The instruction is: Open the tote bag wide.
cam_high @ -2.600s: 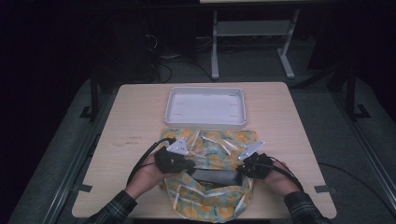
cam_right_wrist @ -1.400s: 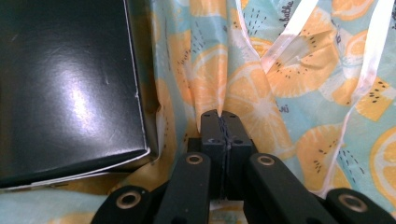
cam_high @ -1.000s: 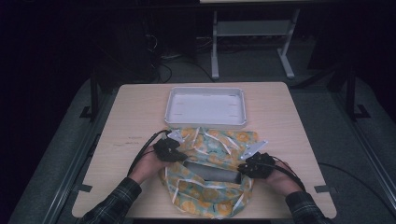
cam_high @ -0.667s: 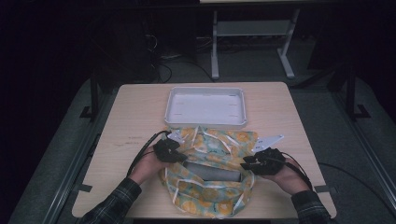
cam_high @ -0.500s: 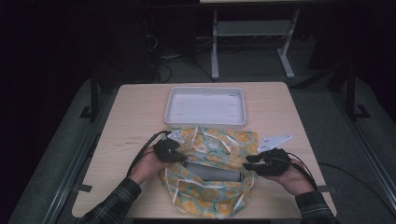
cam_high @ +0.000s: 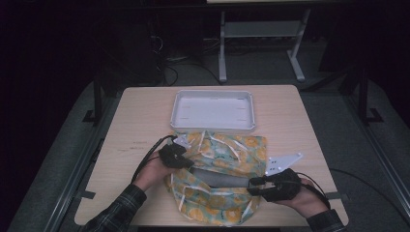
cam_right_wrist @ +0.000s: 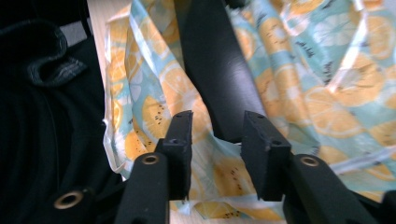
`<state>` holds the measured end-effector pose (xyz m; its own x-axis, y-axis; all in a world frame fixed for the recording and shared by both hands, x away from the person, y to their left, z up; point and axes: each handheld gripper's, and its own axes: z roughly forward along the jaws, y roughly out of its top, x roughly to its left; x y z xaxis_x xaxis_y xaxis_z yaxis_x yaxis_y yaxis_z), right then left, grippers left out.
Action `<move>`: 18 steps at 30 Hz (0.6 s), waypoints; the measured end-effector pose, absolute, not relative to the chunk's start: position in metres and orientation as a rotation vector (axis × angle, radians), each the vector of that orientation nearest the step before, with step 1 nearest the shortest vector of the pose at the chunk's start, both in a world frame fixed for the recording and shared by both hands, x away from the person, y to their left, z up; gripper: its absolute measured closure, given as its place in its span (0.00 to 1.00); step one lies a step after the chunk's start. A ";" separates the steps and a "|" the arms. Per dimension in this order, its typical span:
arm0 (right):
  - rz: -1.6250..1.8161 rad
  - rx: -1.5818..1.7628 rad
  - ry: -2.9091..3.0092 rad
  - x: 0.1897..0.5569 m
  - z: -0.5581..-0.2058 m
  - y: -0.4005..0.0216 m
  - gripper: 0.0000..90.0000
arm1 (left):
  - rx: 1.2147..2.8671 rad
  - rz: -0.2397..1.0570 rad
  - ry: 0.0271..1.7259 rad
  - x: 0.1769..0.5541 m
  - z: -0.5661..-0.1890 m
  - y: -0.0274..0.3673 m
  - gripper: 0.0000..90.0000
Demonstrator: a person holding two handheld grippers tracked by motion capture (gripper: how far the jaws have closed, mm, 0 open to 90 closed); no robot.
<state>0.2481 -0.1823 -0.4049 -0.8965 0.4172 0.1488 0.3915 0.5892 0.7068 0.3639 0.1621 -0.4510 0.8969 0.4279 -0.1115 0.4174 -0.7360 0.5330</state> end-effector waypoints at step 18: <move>1.030 0.527 2.967 0.237 -0.432 -0.170 1.00 | 2.482 0.110 0.662 0.371 -0.450 0.169 1.00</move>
<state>0.2367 -0.1703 -0.4325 -0.9443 0.2945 0.1466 0.3220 0.7363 0.5952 0.3707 0.1691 -0.4496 0.8746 0.4806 -0.0632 0.4345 -0.7193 0.5420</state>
